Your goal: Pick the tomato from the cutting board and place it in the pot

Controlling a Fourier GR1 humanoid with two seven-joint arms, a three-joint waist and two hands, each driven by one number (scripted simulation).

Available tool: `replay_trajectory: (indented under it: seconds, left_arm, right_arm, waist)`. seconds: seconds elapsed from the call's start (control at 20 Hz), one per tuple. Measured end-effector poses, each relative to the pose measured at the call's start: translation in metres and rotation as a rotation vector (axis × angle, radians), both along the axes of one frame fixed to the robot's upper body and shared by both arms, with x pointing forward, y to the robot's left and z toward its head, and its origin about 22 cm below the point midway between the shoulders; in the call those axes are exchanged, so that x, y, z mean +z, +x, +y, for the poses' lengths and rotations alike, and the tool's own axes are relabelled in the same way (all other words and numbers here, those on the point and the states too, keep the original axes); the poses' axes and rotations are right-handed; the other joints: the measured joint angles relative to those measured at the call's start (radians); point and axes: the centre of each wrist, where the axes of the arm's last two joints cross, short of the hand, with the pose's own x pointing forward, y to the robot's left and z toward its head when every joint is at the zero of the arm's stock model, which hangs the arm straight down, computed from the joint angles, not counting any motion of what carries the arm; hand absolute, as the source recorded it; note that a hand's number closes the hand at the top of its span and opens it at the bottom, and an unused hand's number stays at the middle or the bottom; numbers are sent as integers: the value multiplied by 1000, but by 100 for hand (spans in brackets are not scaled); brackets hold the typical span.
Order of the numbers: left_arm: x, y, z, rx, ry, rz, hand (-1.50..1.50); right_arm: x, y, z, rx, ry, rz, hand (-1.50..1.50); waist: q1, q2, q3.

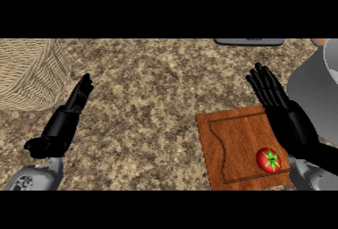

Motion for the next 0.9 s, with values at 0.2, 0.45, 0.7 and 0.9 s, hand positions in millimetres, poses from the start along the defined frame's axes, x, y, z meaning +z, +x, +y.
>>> replay_trajectory:
  seconds: [0.2, 0.45, 0.7, 0.9]
  left_arm:
    - [7, 9, 2, 79, -55, 6, 0]
    - [18, 18, 11, 164, -140, 46, 0]
    - [28, 22, 16, 203, -190, 74, 0]
    - [33, 22, 15, 216, -208, 96, 0]
  right_arm:
    - [1, 23, -25, 112, -35, 3, 150]
    - [15, 45, -69, 187, -284, -90, -150]
    - [-26, 51, -116, 246, -245, -136, -150]
    - [-20, 58, -145, 241, -286, -169, -150]
  waist:
    - [7, -4, 9]
    - [36, 0, 12]
    - [38, 4, 17]
    - [33, 0, 17]
